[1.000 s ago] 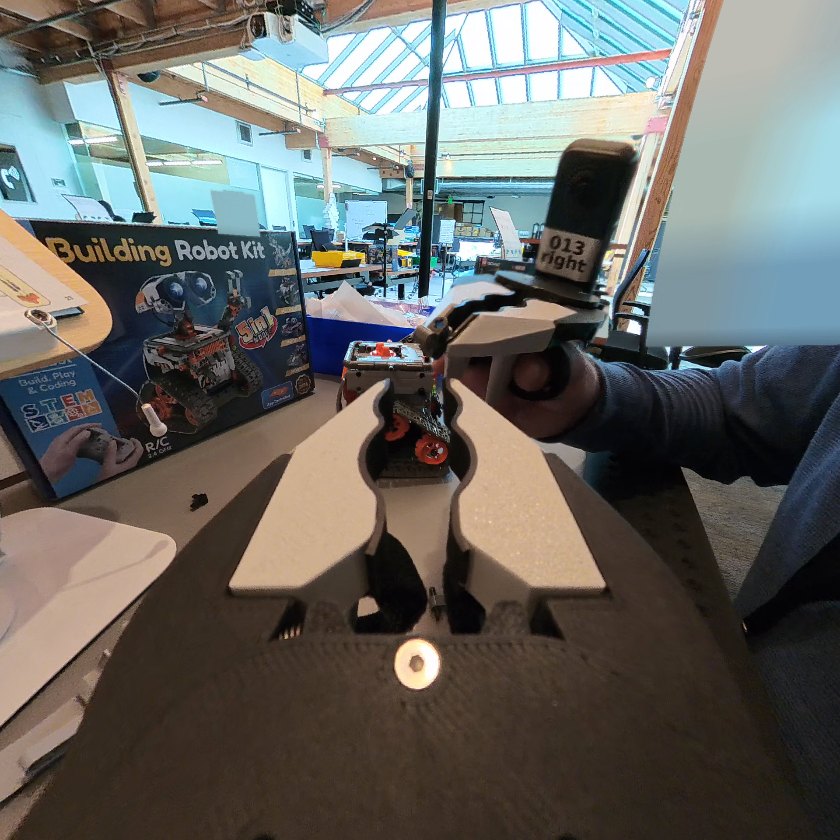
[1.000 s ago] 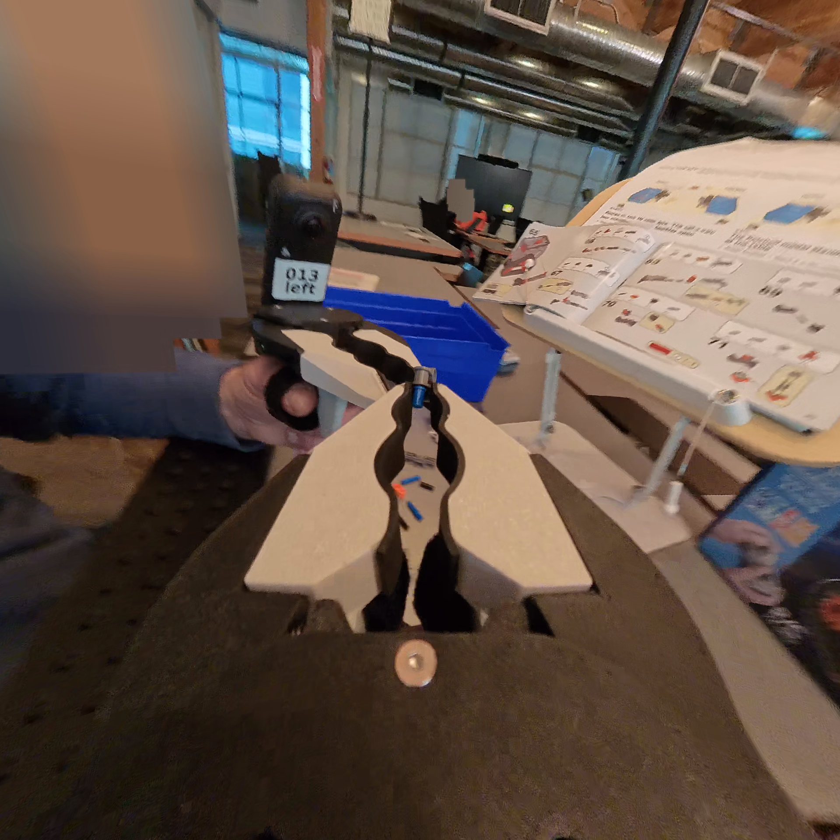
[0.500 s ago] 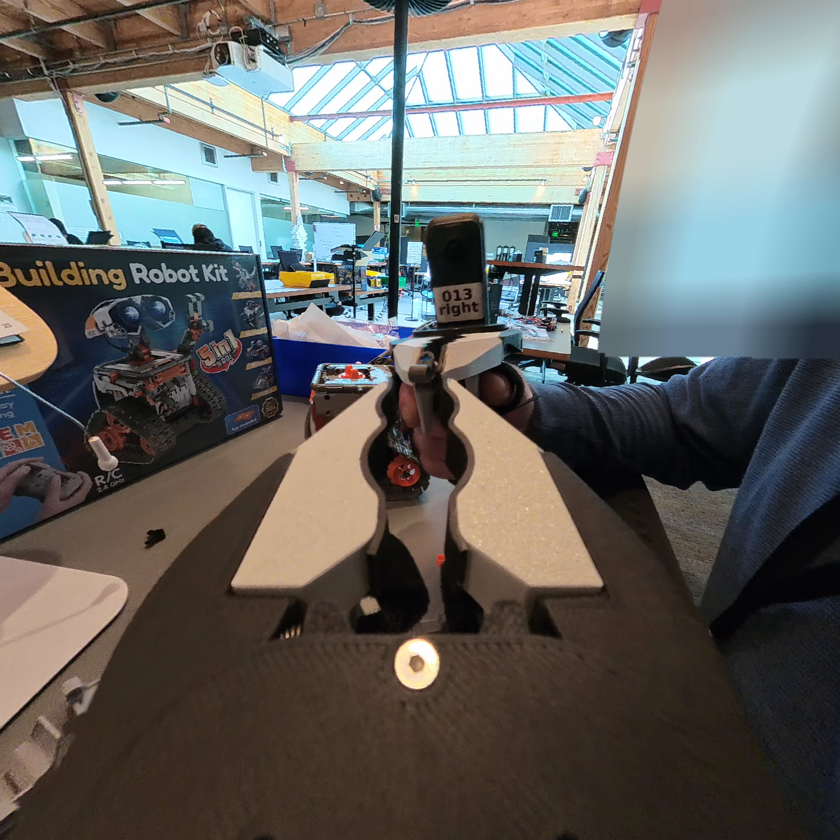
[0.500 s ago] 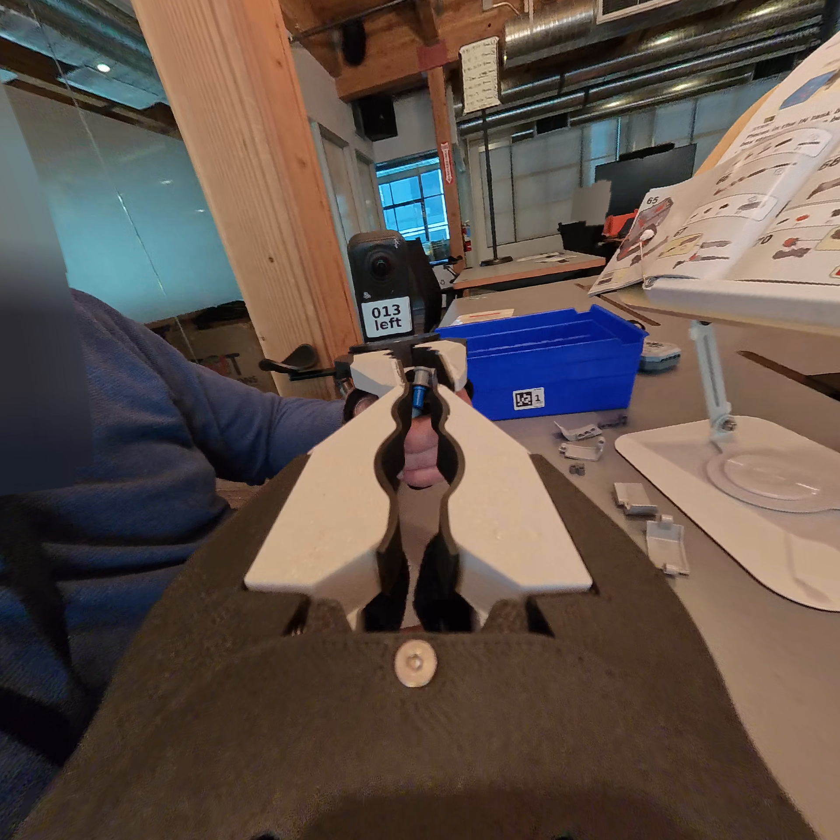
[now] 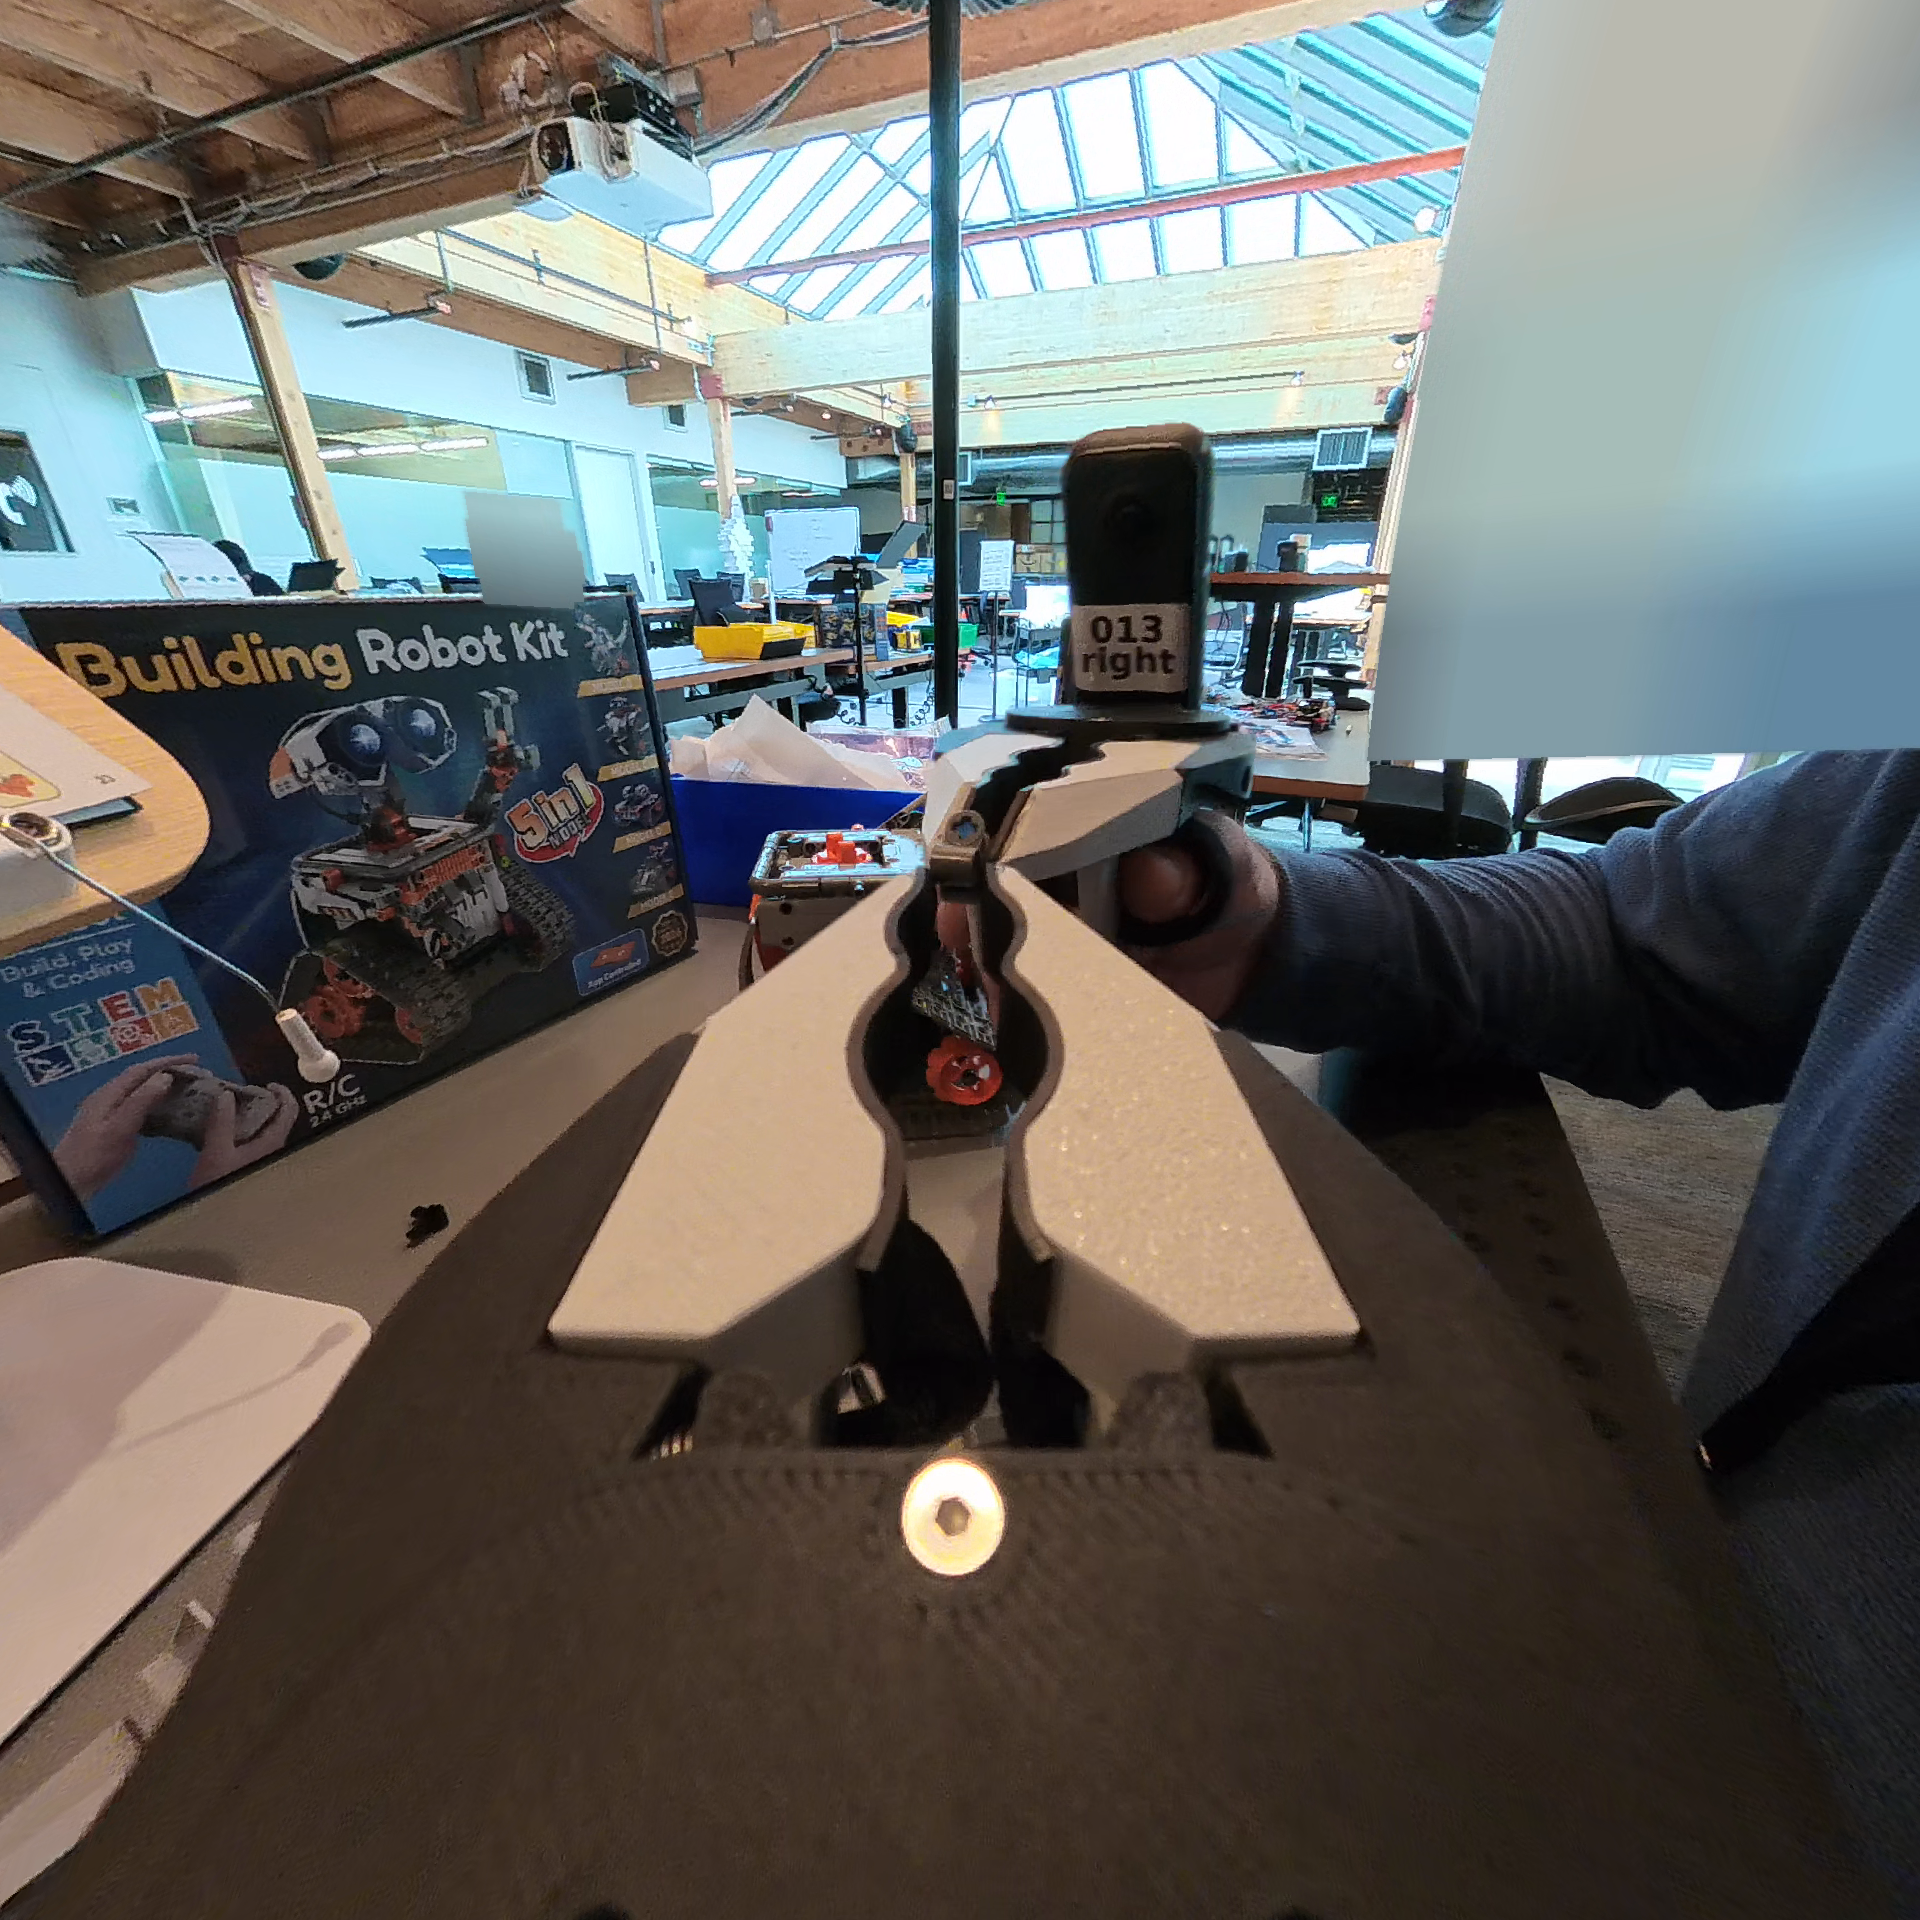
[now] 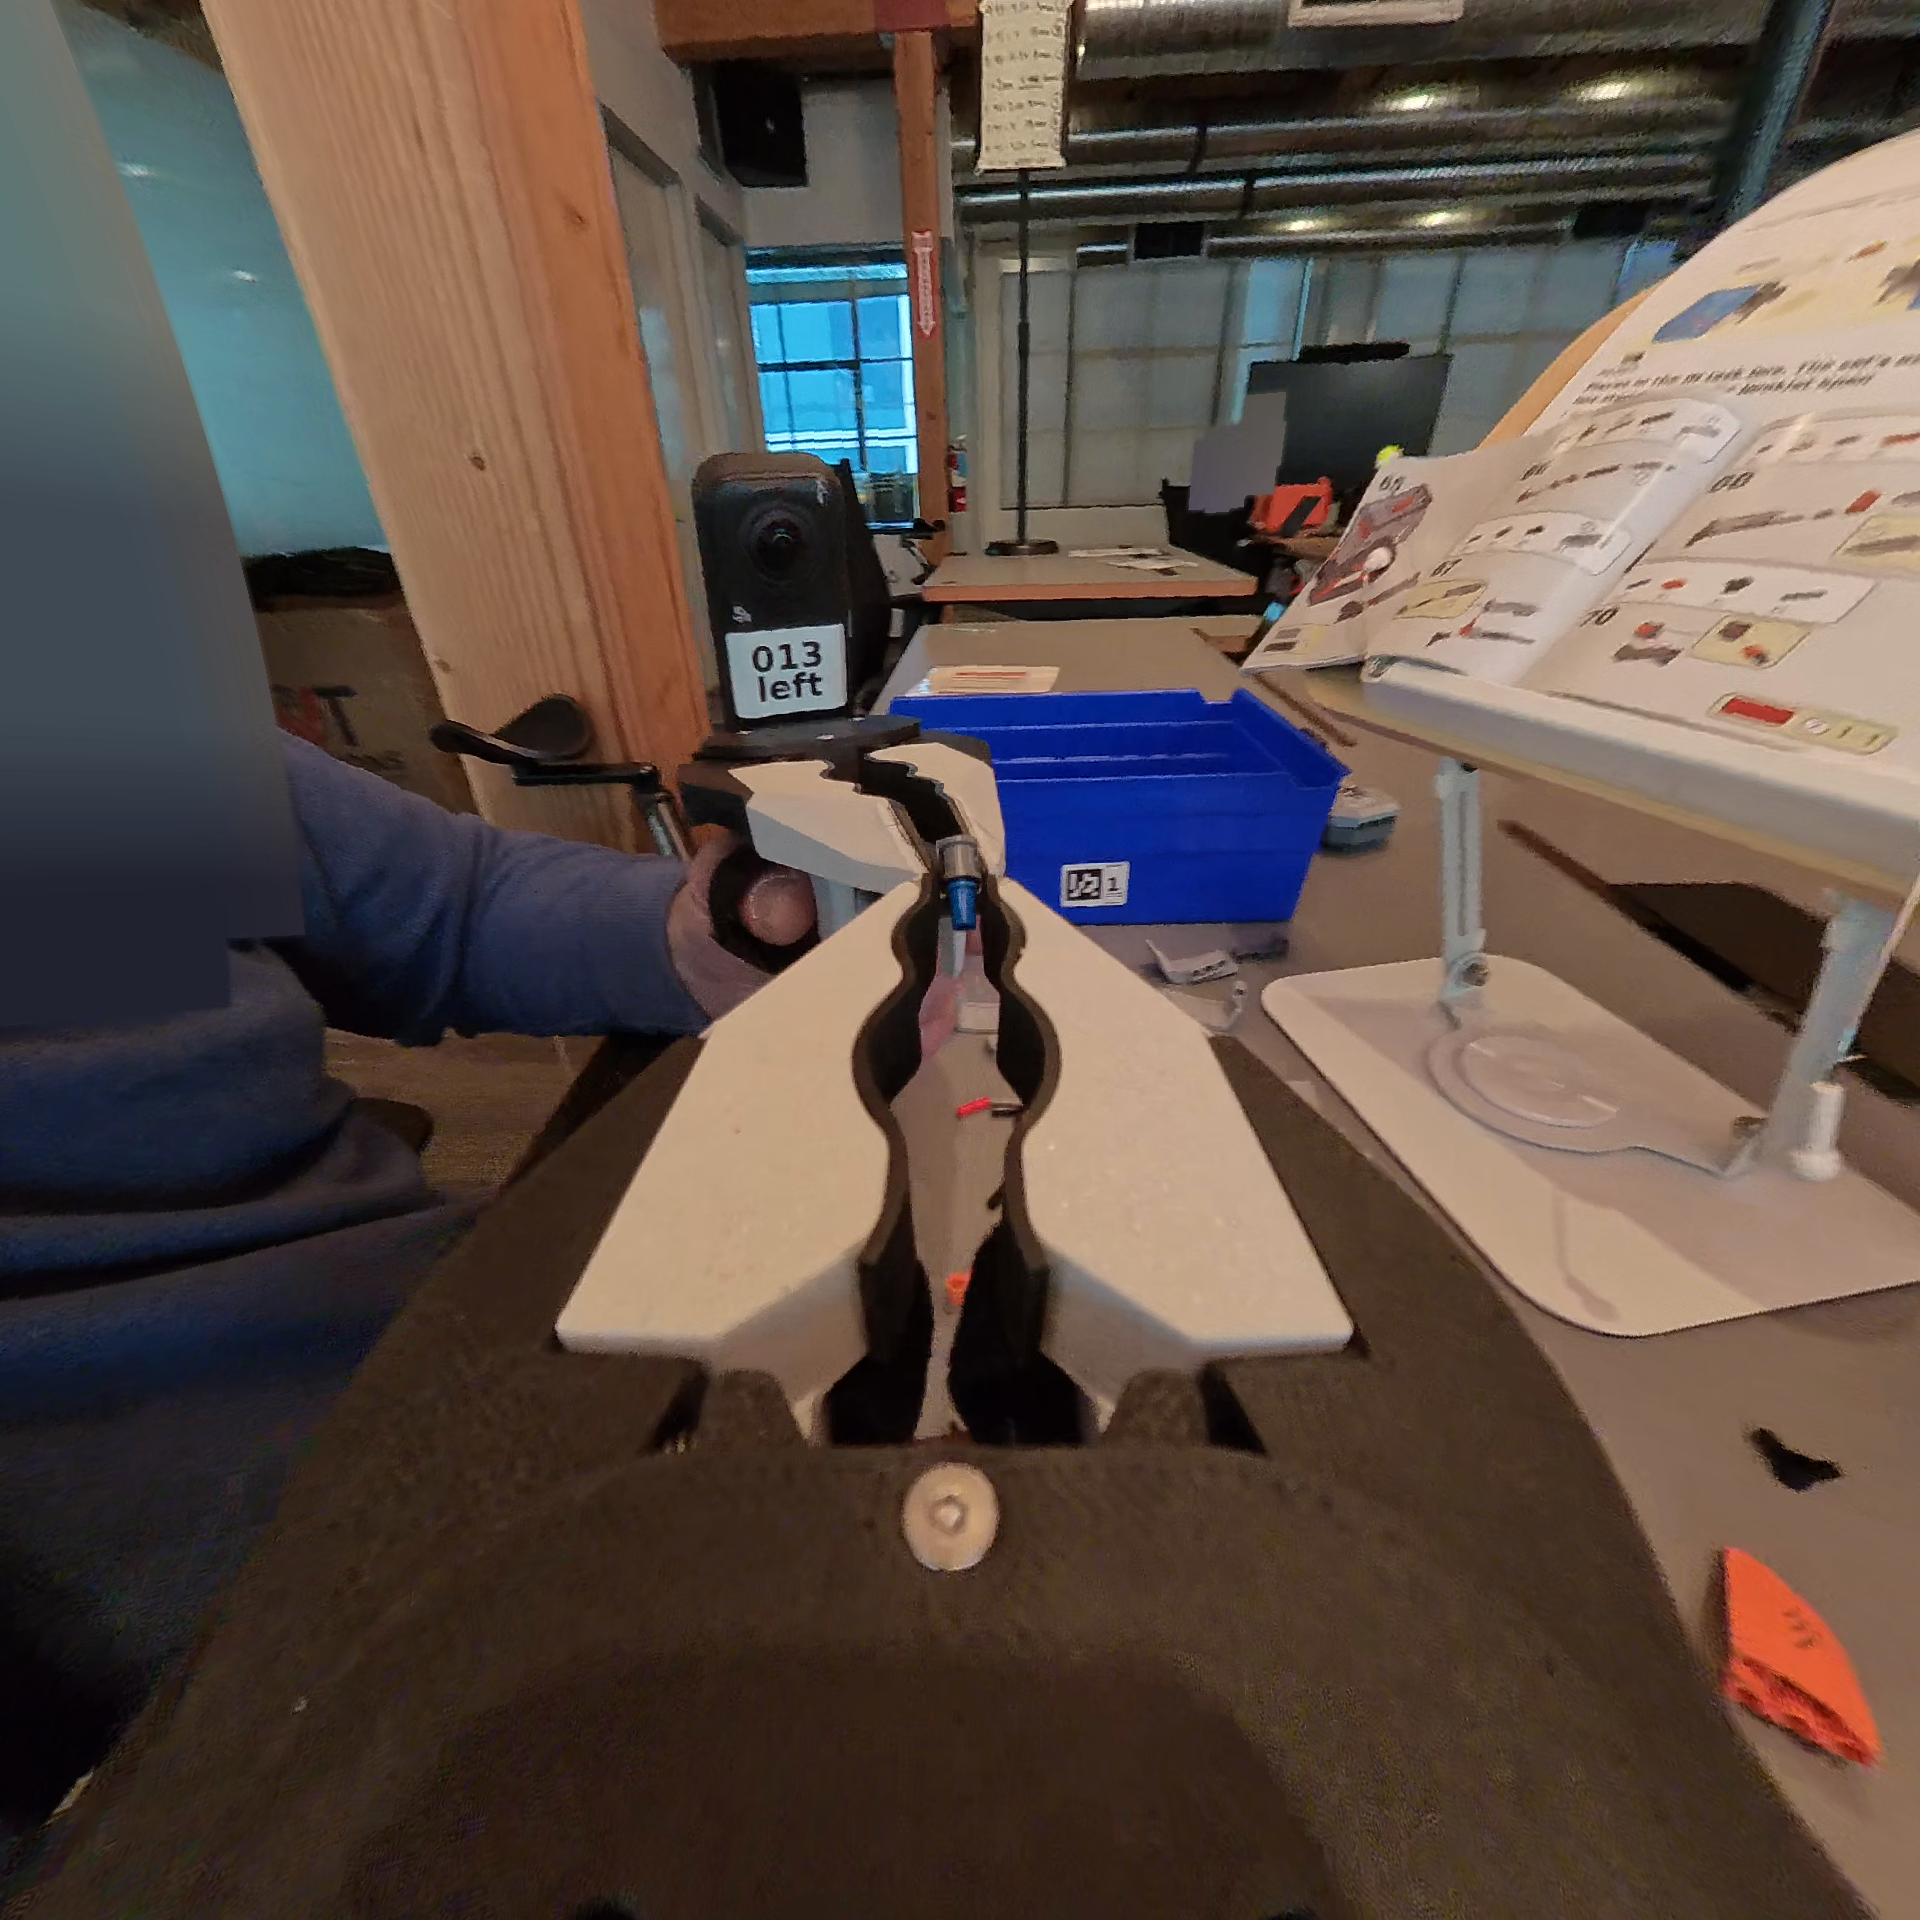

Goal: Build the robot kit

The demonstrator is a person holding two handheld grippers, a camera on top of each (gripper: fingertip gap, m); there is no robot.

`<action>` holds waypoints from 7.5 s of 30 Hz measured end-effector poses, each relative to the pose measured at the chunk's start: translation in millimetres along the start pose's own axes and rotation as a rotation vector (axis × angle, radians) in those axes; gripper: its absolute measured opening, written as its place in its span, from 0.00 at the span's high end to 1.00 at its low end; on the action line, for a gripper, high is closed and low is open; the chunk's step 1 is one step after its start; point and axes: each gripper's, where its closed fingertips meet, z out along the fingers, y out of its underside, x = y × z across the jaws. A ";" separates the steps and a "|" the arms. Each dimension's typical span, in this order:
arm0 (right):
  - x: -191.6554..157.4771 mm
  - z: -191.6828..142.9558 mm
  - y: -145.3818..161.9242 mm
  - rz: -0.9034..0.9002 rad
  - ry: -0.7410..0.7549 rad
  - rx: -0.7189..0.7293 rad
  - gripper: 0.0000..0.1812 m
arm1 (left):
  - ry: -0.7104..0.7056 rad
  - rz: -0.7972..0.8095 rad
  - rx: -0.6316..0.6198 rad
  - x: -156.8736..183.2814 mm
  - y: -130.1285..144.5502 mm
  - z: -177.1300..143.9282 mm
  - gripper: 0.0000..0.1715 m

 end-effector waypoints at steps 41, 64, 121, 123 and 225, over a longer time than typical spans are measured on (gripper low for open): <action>35.3 -1.7 12.3 -0.951 0.676 -0.469 0.92 | -0.199 -0.130 -0.038 -21.8 13.3 14.8 0.97; 23.1 -43.9 -5.0 -0.398 0.357 -0.166 0.92 | -0.036 0.071 -0.160 4.9 10.8 0.1 1.00; 30.5 -110.5 37.0 -0.259 0.312 -0.352 0.92 | 0.165 0.343 -1.199 -6.3 154.5 -73.5 0.85; 30.8 -111.5 38.1 -0.254 0.312 -0.354 0.92 | 0.170 0.317 -1.205 -4.0 155.3 -82.3 0.84; 8.1 -79.8 48.6 -0.144 0.142 -0.240 0.92 | 0.301 0.298 -0.677 17.1 107.5 21.0 1.00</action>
